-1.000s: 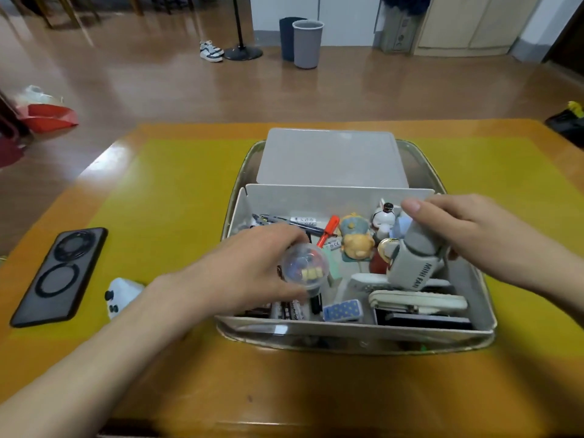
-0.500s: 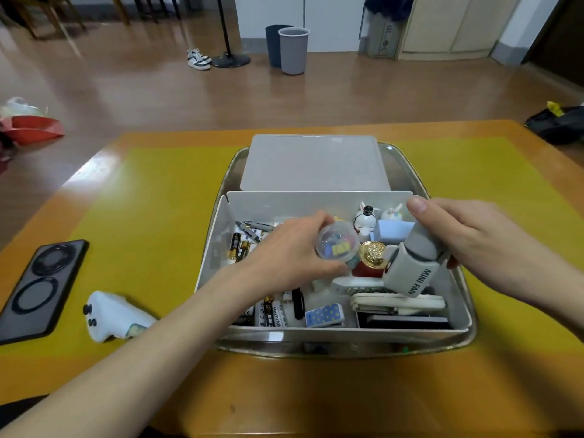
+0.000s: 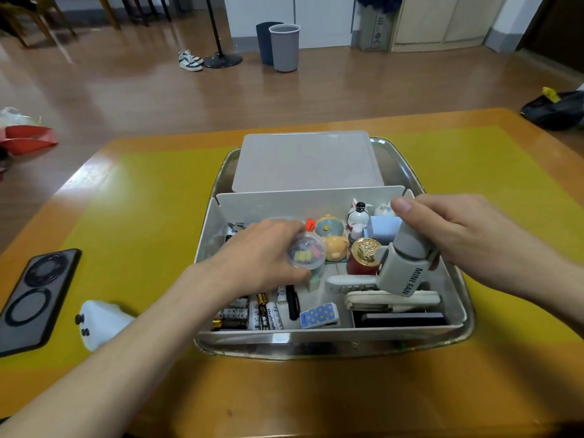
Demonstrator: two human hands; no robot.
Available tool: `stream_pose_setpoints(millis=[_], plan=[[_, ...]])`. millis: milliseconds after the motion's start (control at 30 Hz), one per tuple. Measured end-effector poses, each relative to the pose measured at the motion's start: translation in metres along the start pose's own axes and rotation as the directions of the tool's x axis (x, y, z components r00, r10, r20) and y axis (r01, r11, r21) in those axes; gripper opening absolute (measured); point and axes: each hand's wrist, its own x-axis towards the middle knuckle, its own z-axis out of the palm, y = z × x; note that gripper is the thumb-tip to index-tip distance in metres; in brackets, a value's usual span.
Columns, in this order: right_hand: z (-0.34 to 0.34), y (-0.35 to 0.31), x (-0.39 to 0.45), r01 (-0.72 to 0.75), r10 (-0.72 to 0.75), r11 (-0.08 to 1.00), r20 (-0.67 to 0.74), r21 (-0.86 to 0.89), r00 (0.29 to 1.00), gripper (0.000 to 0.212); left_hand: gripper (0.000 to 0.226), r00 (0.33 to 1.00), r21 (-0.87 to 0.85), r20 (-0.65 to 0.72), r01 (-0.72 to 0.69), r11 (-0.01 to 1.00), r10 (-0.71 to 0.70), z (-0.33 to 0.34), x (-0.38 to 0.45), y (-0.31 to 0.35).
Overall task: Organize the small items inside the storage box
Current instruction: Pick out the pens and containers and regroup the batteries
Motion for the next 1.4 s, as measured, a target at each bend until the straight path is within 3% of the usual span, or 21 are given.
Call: stream_pose_setpoints(millis=[233,333,400,433,500,567,633,667,700,733,767,800,867,1133,1233,1400], plan=[[0.005,0.002,0.002,0.016,-0.016,0.999,-0.004,0.038,1.000,0.071,0.051,1.000,-0.129,-0.011,0.017,0.992,-0.019,0.010,0.003,0.004],[0.008,0.004,0.004,0.002,0.000,0.998,-0.032,0.065,0.999,0.081,0.051,0.999,-0.175,0.015,0.046,0.984,-0.044,0.004,0.000,-0.001],[0.013,-0.001,0.009,-0.072,0.077,0.971,-0.011,0.229,0.997,0.092,0.053,0.995,-0.226,-0.008,0.093,0.970,-0.098,-0.005,-0.003,-0.008],[0.017,-0.004,0.012,-0.148,0.140,0.910,0.047,0.386,0.989,0.096,0.054,0.990,-0.263,-0.031,0.124,0.957,-0.137,-0.011,-0.005,-0.012],[0.027,-0.012,0.019,-0.319,0.220,0.671,0.230,0.669,0.948,0.090,0.056,0.971,-0.346,-0.099,0.169,0.923,-0.216,-0.024,-0.011,-0.021],[0.037,-0.025,0.027,-0.406,0.224,0.468,0.338,0.785,0.914,0.068,0.057,0.949,-0.405,-0.172,0.176,0.897,-0.264,-0.034,-0.018,-0.028],[0.046,-0.039,0.035,-0.416,0.206,0.452,0.362,0.789,0.909,0.051,0.057,0.932,-0.437,-0.215,0.176,0.882,-0.293,-0.041,-0.024,-0.035],[0.050,-0.044,0.040,-0.377,0.200,0.567,0.322,0.732,0.925,0.050,0.057,0.925,-0.446,-0.226,0.180,0.877,-0.304,-0.043,-0.027,-0.038],[0.054,-0.047,0.046,-0.301,0.185,0.755,0.251,0.583,0.950,0.051,0.057,0.922,-0.447,-0.231,0.183,0.875,-0.311,-0.044,-0.029,-0.041],[0.059,-0.052,0.050,-0.213,0.155,0.919,0.193,0.333,0.969,0.054,0.056,0.921,-0.443,-0.233,0.186,0.877,-0.312,-0.045,-0.031,-0.044],[0.064,-0.055,0.052,-0.127,0.120,0.991,0.164,0.032,0.979,0.056,0.055,0.922,-0.437,-0.233,0.184,0.880,-0.308,-0.045,-0.033,-0.046],[0.071,-0.057,0.053,-0.044,0.083,0.970,0.157,-0.239,0.984,0.055,0.053,0.924,-0.433,-0.233,0.179,0.883,-0.302,-0.044,-0.035,-0.049],[0.086,-0.061,0.053,0.086,0.011,0.859,0.186,-0.504,0.982,0.047,0.050,0.928,-0.426,-0.239,0.164,0.890,-0.286,-0.044,-0.039,-0.051],[0.128,-0.075,0.052,0.183,-0.081,0.715,0.180,-0.675,0.980,0.032,0.051,0.947,-0.337,-0.231,0.136,0.932,-0.222,-0.049,-0.054,-0.048],[0.114,-0.076,0.055,0.121,0.018,0.768,0.210,-0.628,0.978,0.039,0.050,0.955,-0.299,-0.228,0.119,0.947,-0.192,-0.045,-0.054,-0.047],[0.040,-0.066,0.057,-0.123,0.200,0.902,0.148,-0.414,0.969,0.055,0.053,0.979,-0.327,-0.158,0.071,0.942,-0.128,-0.030,-0.047,-0.031]])
